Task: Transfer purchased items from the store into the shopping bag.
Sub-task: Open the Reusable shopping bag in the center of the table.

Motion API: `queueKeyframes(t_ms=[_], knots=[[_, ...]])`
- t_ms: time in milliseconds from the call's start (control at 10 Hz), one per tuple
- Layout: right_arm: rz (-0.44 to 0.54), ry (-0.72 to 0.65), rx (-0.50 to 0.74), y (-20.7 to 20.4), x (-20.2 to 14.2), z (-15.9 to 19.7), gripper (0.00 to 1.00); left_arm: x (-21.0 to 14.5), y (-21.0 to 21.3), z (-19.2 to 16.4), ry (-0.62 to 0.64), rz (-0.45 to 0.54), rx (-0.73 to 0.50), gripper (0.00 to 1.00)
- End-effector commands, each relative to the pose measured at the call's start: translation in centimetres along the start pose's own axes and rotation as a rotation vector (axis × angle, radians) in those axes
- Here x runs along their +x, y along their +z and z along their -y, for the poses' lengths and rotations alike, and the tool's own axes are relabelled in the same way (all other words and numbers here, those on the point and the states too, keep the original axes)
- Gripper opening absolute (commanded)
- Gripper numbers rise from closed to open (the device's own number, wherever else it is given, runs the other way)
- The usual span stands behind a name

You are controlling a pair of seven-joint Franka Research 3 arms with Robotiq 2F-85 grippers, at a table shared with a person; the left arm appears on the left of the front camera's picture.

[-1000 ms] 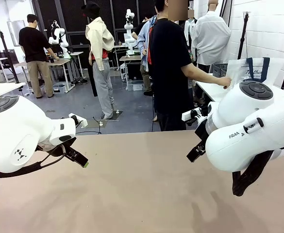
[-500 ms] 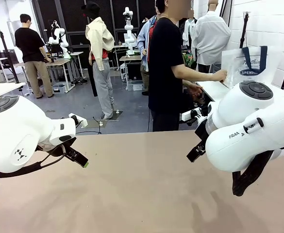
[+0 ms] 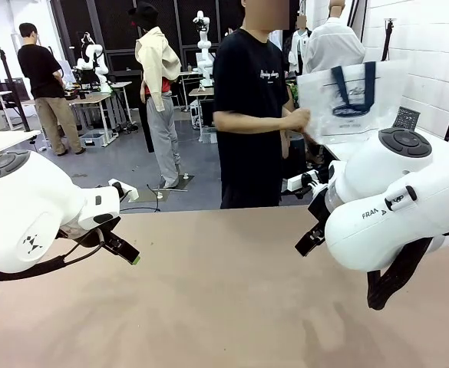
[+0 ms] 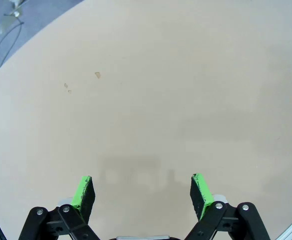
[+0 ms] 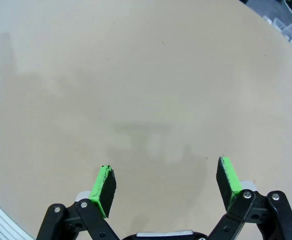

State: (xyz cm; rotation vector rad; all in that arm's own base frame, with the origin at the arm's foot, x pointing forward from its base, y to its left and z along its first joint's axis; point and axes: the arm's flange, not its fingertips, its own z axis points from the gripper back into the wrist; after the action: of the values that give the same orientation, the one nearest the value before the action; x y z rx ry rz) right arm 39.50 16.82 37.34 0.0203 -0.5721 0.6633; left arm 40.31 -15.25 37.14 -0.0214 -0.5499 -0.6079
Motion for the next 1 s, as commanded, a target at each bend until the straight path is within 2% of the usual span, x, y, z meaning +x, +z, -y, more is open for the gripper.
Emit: queueKeyframes(t_ms=[0,900], knots=[[0.000,0.000,0.000,0.00,0.00,0.01,1.00,-0.03,0.00,-0.11,0.003,0.000,0.000,1.00],[0.000,0.000,0.000,0.00,0.00,0.01,1.00,-0.03,0.00,-0.11,0.003,0.000,0.000,1.00]])
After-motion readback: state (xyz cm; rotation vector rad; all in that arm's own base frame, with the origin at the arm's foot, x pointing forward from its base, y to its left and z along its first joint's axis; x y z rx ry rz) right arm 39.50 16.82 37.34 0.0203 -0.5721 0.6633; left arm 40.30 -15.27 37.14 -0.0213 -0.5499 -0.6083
